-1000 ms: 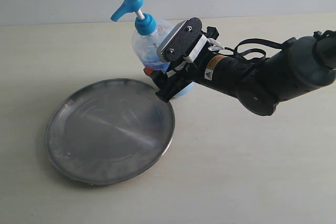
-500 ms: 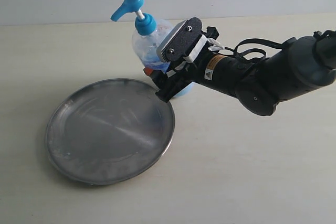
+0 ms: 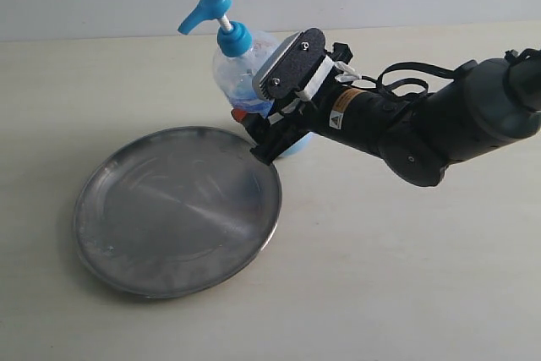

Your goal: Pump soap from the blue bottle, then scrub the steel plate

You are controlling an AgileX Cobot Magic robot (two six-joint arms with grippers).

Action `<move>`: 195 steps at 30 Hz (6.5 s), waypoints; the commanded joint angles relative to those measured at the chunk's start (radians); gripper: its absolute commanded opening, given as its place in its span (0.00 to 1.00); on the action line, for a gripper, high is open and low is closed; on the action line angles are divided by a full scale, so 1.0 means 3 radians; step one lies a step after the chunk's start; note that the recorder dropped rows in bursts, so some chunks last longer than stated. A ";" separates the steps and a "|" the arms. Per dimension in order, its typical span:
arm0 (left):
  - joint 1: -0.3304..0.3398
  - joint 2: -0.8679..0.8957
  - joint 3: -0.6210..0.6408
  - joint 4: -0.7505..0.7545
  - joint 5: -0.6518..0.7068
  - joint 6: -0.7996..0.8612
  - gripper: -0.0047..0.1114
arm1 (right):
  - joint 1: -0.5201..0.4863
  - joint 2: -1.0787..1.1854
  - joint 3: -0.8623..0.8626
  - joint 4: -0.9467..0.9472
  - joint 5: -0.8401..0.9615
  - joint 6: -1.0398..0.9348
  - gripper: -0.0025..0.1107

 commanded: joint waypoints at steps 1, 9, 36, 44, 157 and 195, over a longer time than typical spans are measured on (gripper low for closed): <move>-0.0087 0.0344 -0.0330 -0.0484 0.0096 0.0430 0.05 | 0.0008 -0.0083 -0.0014 -0.0025 -0.0217 -0.0012 0.02; -0.0087 0.0841 -0.0855 -0.0808 0.0327 0.0775 0.05 | 0.0008 -0.0083 -0.0014 -0.0033 -0.0218 -0.0012 0.02; -0.0754 0.2270 -0.2756 -0.1007 0.1207 0.1140 0.05 | 0.0008 -0.0083 -0.0014 -0.0033 -0.0218 -0.0012 0.02; -0.0754 0.2366 -0.2756 -0.0966 0.1285 0.1050 0.05 | 0.0008 -0.0083 -0.0014 -0.0033 -0.0218 -0.0012 0.02; -0.0759 0.2888 -0.2587 -0.0785 0.1186 0.0958 0.05 | 0.0008 -0.0083 -0.0014 -0.0363 -0.0275 0.0141 0.02; -0.0753 0.1031 -0.1858 -0.0505 0.0405 0.0794 0.05 | -0.0195 -0.0083 -0.0048 -0.0134 -0.0289 0.0675 0.02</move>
